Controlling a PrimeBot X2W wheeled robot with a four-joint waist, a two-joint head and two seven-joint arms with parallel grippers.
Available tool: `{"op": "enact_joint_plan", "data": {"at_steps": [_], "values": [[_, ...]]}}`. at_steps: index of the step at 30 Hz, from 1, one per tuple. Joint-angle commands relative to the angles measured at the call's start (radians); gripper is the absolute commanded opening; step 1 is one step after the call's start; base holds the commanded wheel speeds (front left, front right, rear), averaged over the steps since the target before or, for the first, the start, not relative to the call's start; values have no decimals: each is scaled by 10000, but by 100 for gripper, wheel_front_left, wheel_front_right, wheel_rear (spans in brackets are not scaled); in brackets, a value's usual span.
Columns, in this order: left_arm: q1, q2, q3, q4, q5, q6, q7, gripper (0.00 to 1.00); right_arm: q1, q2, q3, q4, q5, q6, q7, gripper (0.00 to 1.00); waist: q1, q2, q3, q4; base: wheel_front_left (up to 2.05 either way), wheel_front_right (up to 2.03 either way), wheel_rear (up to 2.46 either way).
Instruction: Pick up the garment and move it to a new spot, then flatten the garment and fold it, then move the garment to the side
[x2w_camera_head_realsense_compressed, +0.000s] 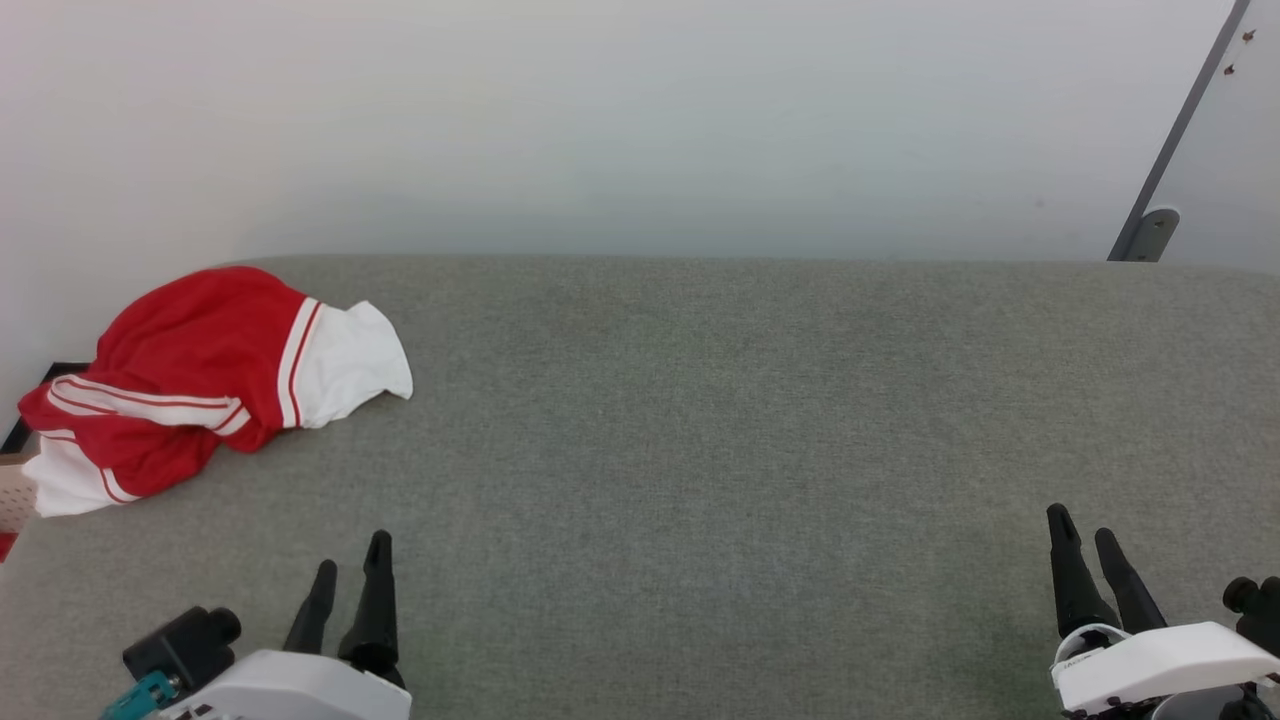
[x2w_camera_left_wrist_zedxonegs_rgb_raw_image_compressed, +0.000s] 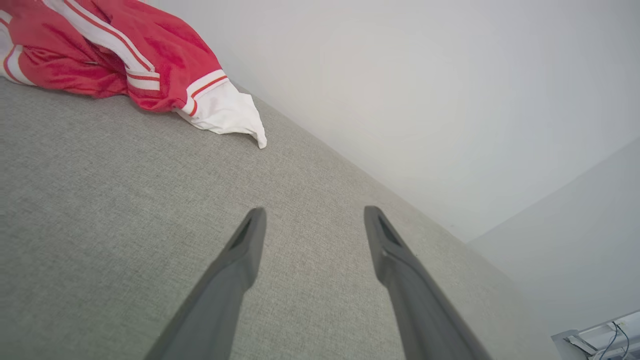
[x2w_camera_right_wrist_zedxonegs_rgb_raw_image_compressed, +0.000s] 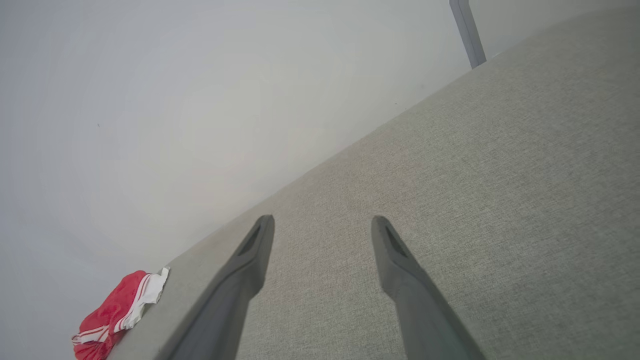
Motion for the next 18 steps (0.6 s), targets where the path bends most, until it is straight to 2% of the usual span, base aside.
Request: {"op": "enact_joint_plan", "data": {"at_steps": [1, 18], "values": [[-12, 113, -24, -130, 290, 83, -91, 100, -167, 19, -61, -134, -302, -5, -91, 100, -1, 0, -7, -6, 0, 0, 0], [279, 298, 134, -392, 1876, 125, -518, 100, -157, 30, -244, -300, -2040, -7, -334, 100, -1, 0, -64, -71, 0, 0, 0]]}}
